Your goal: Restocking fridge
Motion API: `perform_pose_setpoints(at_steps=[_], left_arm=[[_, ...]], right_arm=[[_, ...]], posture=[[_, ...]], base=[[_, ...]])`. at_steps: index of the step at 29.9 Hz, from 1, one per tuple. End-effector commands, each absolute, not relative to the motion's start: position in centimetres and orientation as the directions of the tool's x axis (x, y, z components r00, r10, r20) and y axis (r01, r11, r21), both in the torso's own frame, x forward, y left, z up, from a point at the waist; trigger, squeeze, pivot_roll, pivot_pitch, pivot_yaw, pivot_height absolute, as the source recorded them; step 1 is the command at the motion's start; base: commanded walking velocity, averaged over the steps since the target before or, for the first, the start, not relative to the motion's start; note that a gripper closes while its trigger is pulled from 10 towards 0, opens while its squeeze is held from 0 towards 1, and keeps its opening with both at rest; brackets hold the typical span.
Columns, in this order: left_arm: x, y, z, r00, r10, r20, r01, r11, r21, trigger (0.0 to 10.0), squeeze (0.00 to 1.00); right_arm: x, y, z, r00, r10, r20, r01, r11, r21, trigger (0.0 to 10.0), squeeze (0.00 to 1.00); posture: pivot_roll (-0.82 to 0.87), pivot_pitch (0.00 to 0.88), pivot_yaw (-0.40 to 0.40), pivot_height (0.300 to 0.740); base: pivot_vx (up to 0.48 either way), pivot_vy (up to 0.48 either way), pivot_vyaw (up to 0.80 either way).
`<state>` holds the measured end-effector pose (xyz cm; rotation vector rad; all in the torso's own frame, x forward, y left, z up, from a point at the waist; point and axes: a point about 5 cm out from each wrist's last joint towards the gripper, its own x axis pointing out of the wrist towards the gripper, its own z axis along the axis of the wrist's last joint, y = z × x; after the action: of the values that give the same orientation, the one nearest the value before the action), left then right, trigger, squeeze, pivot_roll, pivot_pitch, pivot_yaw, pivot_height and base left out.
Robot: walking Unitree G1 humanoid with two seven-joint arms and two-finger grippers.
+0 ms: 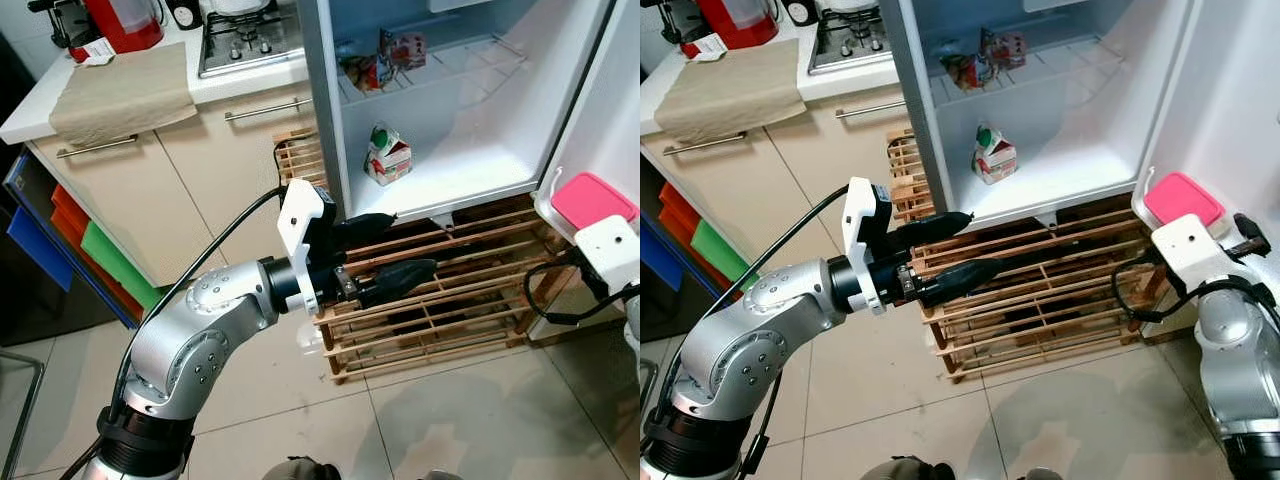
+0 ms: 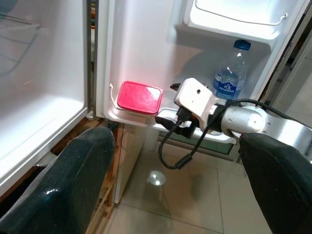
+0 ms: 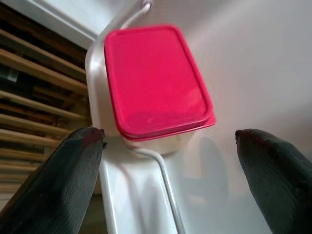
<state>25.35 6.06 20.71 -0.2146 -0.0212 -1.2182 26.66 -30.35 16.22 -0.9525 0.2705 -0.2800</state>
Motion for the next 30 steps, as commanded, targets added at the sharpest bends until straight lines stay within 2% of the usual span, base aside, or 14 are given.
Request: perform_pose_setpoints(at_steps=[1, 7, 10, 13, 14, 17, 19, 20, 30], left_arm=[[25.3, 6.5, 21.3, 0.36, -0.922, 0.143, 0.931, 0.344, -0.123, 10.0, 0.0], [25.4, 6.4, 21.2, 0.36, -0.922, 0.145, 0.931, 0.343, -0.126, 10.0, 0.0], [25.8, 6.4, 21.0, 0.386, -0.911, 0.146, 0.921, 0.372, -0.114, 10.0, 0.0], [26.2, 6.4, 20.8, 0.418, -0.896, 0.15, 0.907, 0.404, -0.115, 10.0, 0.0], [26.7, 6.5, 20.5, 0.457, -0.875, 0.159, 0.888, 0.441, -0.126, 10.0, 0.0], [27.9, 6.8, 19.9, 0.557, -0.814, 0.168, 0.83, 0.533, -0.167, 10.0, 0.0], [28.7, 6.9, 19.5, 0.624, -0.765, 0.159, 0.78, 0.599, -0.179, 10.0, 0.0], [29.2, 7.0, 19.2, 0.664, -0.733, 0.148, 0.747, 0.638, -0.187, 10.0, 0.0], [30.4, 7.5, 16.3, 0.765, -0.64, 0.074, 0.64, 0.743, -0.196, 10.0, 0.0]], right_arm=[[26.3, -29.3, 16.7, 0.939, -0.339, -0.064, 0.137, 0.537, -0.833, 10.0, 0.0], [25.8, -28.7, 18.0, 0.935, -0.352, 0.049, 0.23, 0.494, -0.838, 10.0, 0.0], [25.5, -27.5, 19.0, 0.935, -0.327, 0.137, 0.294, 0.502, -0.813, 10.0, 0.0], [25.7, -26.7, 19.0, 0.937, -0.312, 0.157, 0.307, 0.523, -0.795, 10.0, 0.0], [26.1, -25.8, 18.9, 0.943, -0.287, 0.166, 0.309, 0.576, -0.757, 10.0, 0.0], [26.7, -23.8, 18.8, 0.958, -0.221, 0.185, 0.286, 0.651, -0.703, 10.0, 0.0], [27.0, -22.8, 18.4, 0.964, -0.192, 0.184, 0.266, 0.669, -0.694, 10.0, 0.0], [27.2, -22.0, 17.8, 0.97, -0.18, 0.164, 0.243, 0.722, -0.648, 10.0, 0.0], [26.8, -21.8, 15.2, 0.964, -0.247, 0.102, 0.262, 0.799, -0.542, 10.0, 0.0]], posture=[[-0.1, 0.057, 0.136, 0.74], [-0.12, 0.05, 0.132, 0.74], [-0.13, 0.041, 0.131, 0.74], [-0.14, 0.034, 0.131, 0.74], [-0.15, 0.027, 0.129, 0.74], [-0.16, 0.007, 0.129, 0.74], [-0.17, 0.0, 0.124, 0.74], [-0.17, 0.0, 0.122, 0.74], [-0.17, 0.0, 0.107, 0.74]], base=[[0.0, 0.0, 0.0], [0.0, 0.0, 0.0], [0.0, 0.0, 0.0], [0.0, 0.0, 0.0], [0.0, 0.0, -0.8], [0.0, 0.0, -0.8], [0.0, 0.0, -0.8], [0.0, 0.0, -0.8], [0.0, 0.0, -0.8]])
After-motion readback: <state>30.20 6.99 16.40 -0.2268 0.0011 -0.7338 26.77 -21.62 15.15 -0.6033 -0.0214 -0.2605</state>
